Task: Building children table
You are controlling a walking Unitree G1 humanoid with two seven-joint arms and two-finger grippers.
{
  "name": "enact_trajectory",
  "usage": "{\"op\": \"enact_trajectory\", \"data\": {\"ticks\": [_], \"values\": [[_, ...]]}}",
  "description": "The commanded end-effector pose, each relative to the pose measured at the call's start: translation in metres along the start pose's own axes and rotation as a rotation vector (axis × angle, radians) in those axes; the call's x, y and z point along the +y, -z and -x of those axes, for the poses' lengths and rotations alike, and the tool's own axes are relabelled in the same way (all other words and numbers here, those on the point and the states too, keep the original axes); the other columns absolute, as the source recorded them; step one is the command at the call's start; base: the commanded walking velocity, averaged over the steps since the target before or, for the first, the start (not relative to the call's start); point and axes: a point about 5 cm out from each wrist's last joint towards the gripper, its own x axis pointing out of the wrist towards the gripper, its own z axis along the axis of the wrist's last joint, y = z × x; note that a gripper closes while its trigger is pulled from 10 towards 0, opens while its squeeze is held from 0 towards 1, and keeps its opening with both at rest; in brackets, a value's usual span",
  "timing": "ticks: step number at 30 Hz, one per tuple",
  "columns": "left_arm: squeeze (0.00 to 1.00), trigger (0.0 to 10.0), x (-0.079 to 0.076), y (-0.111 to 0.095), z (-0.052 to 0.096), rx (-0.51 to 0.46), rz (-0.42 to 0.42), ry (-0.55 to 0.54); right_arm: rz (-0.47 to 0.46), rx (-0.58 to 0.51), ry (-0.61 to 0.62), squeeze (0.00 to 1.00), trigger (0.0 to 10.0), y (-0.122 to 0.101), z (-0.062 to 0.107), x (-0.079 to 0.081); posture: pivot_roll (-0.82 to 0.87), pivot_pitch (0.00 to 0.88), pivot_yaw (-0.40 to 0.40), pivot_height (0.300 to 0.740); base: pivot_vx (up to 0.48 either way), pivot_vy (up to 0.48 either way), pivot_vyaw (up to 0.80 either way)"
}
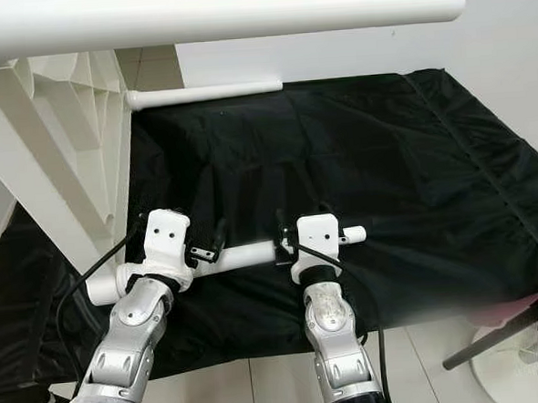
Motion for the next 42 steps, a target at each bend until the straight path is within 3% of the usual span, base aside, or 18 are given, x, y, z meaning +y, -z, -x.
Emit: {"op": "enact_trajectory", "data": {"ticks": [1, 3, 4, 8, 9, 12, 15, 17, 18, 24, 26, 27, 28, 33, 39, 42], "values": [[0.00, 10.0, -0.003, 0.000, 0.000, -0.002, 0.053, -0.117, 0.004, 0.006, 0.005, 0.00, 10.0, 0.002, -0.001, -0.001, -0.02, 0.099, 0.018, 0.740, 0.000, 0.000, 0.00], [0.00, 10.0, -0.002, -0.002, 0.000, -0.014, 0.024, -0.105, 0.017, -0.008, 0.012, 0.00, 10.0, 0.000, -0.002, -0.002, -0.02, 0.099, 0.018, 0.740, 0.000, 0.000, 0.00], [0.00, 10.0, -0.007, -0.009, 0.006, -0.051, 0.002, -0.014, 0.044, -0.045, 0.049, 0.00, 10.0, -0.007, -0.002, -0.010, -0.02, 0.104, 0.018, 0.740, 0.000, 0.000, 0.00], [0.00, 10.0, -0.011, -0.014, 0.012, -0.073, -0.001, 0.062, 0.070, -0.073, 0.070, 0.00, 10.0, -0.013, -0.001, -0.016, -0.02, 0.096, 0.019, 0.740, 0.000, 0.000, 0.00], [0.00, 10.0, -0.013, -0.016, 0.018, -0.078, -0.036, 0.137, 0.087, -0.084, 0.082, 0.00, 10.0, -0.015, -0.001, -0.022, -0.01, 0.107, 0.021, 0.740, 0.000, 0.000, 0.00], [0.00, 10.0, -0.015, -0.018, 0.027, -0.073, -0.071, 0.233, 0.103, -0.096, 0.095, 0.00, 10.0, -0.018, 0.000, -0.028, -0.01, 0.107, 0.021, 0.740, 0.000, 0.000, 0.00], [0.00, 10.0, -0.010, -0.017, 0.044, -0.007, -0.077, 0.344, 0.166, -0.167, 0.091, 0.00, 10.0, -0.028, 0.002, -0.032, 0.00, 0.107, 0.031, 0.740, 0.000, 0.000, 0.00], [0.00, 10.0, -0.010, -0.017, 0.044, -0.007, -0.077, 0.344, 0.166, -0.167, 0.091, 0.00, 10.0, -0.028, 0.002, -0.032, 0.00, 0.107, 0.031, 0.740, 0.000, 0.000, 0.00], [0.00, 10.0, -0.010, -0.015, 0.052, 0.026, -0.070, 0.361, 0.232, -0.224, 0.089, 0.00, 10.0, -0.036, 0.006, -0.033, 0.00, 0.111, 0.038, 0.740, 0.000, 0.000, 0.00], [0.00, 10.0, -0.009, -0.012, 0.067, 0.079, -0.052, 0.367, 0.298, -0.296, 0.094, 0.00, 10.0, -0.047, 0.010, -0.038, 0.00, 0.114, 0.037, 0.740, 0.000, 0.000, 0.00], [0.00, 10.0, -0.008, -0.011, 0.075, 0.124, 0.010, 0.359, 0.381, -0.369, 0.044, 0.00, 10.0, -0.055, 0.011, -0.034, 0.01, 0.105, 0.040, 0.740, 0.000, 0.000, 0.00], [0.00, 10.0, -0.008, -0.011, 0.075, 0.124, 0.010, 0.359, 0.381, -0.369, 0.044, 0.00, 10.0, -0.055, 0.011, -0.034, 0.01, 0.105, 0.040, 0.740, 0.000, 0.000, 0.00], [0.00, 10.0, -0.009, -0.011, 0.081, 0.158, 0.068, 0.353, 0.436, -0.422, -0.009, 0.00, 10.0, -0.058, 0.012, -0.028, 0.01, 0.105, 0.040, 0.740, 0.000, 0.000, 0.00], [0.00, 10.0, -0.008, -0.010, 0.087, 0.189, 0.113, 0.323, 0.493, -0.491, -0.035, 0.00, 10.0, -0.063, 0.012, -0.025, 0.02, 0.105, 0.036, 0.740, 0.000, 0.000, 0.00], [0.00, 10.0, 0.000, -0.011, 0.089, 0.194, 0.101, 0.273, 0.522, -0.548, -0.110, 0.00, 10.0, -0.067, 0.011, -0.017, 0.04, 0.099, 0.019, 0.740, 0.000, 0.000, 0.00], [0.00, 10.0, 0.004, -0.011, 0.088, 0.180, 0.005, 0.247, 0.458, -0.519, -0.151, 0.00, 10.0, -0.067, 0.014, -0.016, 0.05, 0.094, 0.008, 0.740, 0.000, 0.000, 0.00]]}}
